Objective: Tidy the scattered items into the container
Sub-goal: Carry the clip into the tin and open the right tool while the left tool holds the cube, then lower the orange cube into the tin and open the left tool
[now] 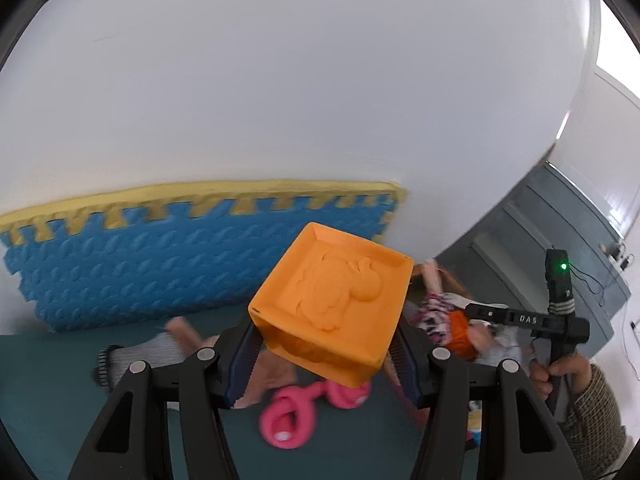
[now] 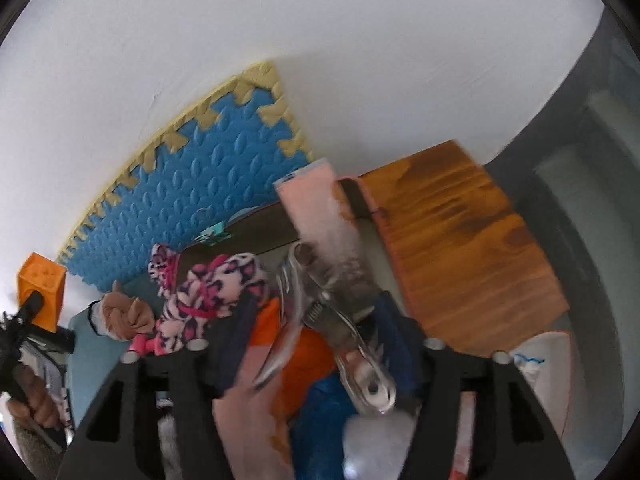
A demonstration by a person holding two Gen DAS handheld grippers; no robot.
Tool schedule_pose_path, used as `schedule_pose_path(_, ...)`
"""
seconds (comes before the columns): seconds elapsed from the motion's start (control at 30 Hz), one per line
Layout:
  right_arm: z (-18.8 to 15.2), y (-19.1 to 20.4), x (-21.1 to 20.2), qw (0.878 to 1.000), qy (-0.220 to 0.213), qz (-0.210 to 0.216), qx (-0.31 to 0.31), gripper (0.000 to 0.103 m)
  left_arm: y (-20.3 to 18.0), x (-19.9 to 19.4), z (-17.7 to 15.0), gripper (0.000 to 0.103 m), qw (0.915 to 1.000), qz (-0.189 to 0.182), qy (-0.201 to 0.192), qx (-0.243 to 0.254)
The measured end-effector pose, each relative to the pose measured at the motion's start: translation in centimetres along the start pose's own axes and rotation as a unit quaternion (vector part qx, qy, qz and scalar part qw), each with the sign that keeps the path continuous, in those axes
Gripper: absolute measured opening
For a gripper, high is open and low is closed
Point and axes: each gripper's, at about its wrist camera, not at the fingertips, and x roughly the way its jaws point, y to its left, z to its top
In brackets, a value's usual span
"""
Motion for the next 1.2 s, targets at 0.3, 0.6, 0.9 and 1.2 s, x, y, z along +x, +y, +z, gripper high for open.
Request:
schedule_pose_path(0.3, -5.8, -0.3, -7.4, 0.989, -0.148, -0.032, 0.008, 0.075, -6.6, 5.2, 0.1, 0.061, 0.9983, -0.03, 0.041, 0.028)
schedule_pose_path(0.6, -11.4, -0.6, -9.3, 0.963, -0.252, -0.083, 0.041, 0.077, -12.7, 10.3, -0.4, 0.061, 0.9928, -0.039, 0.079, 0.081)
schedule_pose_path(0.9, -13.5, -1.9, -9.6, 0.954, -0.277, -0.106, 0.053, 0.077, -15.8, 17.2, -2.2, 0.066, 0.9856, -0.003, 0.126, 0.113)
schedule_pose_path(1.2, -13.9, -2.1, -9.5, 0.954, -0.273, -0.103, 0.069, 0.077, -15.7, 15.7, -2.7, 0.069, 0.9863, 0.004, 0.117, 0.117)
